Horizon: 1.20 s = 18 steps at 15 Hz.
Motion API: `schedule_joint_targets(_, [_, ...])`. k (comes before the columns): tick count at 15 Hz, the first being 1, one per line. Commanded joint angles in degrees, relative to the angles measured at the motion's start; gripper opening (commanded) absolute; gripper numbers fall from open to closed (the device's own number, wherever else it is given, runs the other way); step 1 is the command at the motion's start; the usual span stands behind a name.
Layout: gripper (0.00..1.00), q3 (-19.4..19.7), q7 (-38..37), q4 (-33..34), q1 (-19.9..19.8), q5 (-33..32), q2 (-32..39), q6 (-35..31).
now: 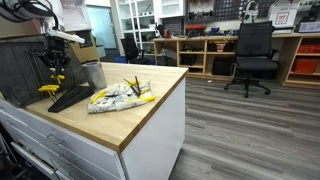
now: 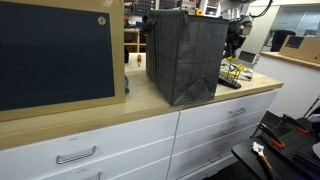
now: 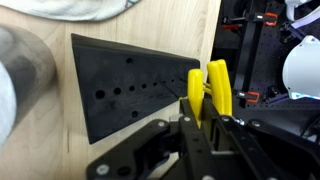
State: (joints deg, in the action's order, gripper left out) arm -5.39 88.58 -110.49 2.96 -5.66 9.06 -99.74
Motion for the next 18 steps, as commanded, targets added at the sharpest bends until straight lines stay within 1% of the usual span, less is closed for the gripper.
schedule_joint_targets(1, [0.04, -0.4, -0.37, 1.14, 0.26, 0.72, 0.69, 1.85])
schedule_joint_targets(5, [0.04, -0.22, -0.6, 0.73, 0.29, 0.24, 0.6, 2.8])
schedule_joint_targets(18, [0.04, -0.17, -3.09, 1.67, 0.73, -1.88, 0.92, 1.73])
